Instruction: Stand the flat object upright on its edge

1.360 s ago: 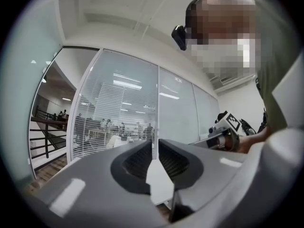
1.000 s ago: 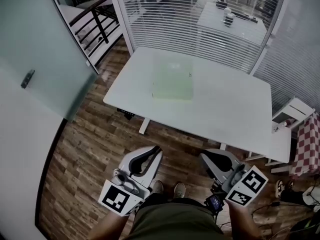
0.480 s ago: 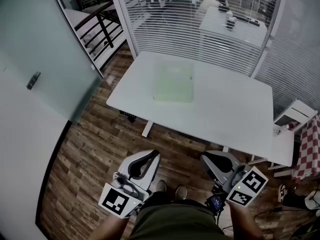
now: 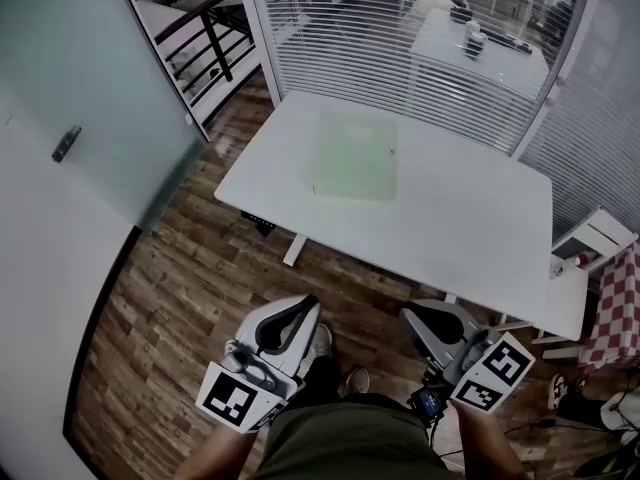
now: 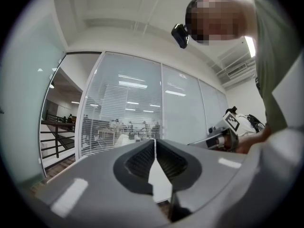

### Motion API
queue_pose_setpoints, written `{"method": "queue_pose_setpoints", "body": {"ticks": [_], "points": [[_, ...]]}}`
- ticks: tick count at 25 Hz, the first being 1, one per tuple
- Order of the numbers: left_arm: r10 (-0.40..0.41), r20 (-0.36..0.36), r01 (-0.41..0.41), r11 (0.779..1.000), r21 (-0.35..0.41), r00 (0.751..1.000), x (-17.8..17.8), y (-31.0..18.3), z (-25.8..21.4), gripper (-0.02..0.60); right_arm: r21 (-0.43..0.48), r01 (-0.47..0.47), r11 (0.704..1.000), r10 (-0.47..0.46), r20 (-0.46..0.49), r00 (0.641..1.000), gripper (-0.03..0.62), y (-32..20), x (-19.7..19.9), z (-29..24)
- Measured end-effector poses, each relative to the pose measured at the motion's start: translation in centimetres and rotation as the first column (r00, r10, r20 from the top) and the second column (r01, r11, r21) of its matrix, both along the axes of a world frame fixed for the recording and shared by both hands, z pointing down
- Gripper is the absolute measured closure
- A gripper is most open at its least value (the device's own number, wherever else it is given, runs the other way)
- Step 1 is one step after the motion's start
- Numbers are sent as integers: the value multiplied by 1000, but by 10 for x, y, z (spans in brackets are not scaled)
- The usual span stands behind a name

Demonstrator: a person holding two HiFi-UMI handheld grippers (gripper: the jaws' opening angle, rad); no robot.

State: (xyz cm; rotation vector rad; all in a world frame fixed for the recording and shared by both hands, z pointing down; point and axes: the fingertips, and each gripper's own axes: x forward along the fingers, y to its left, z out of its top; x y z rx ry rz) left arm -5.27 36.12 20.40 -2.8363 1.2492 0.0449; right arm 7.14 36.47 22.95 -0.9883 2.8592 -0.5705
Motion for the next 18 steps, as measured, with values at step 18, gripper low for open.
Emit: {"method": "queue_pose_setpoints", "body": {"ticks": [18], "points": [[48, -33, -50, 998, -41, 998, -36, -103, 24, 581, -35, -31, 999, 30, -30, 999, 583, -96, -46, 15]]}}
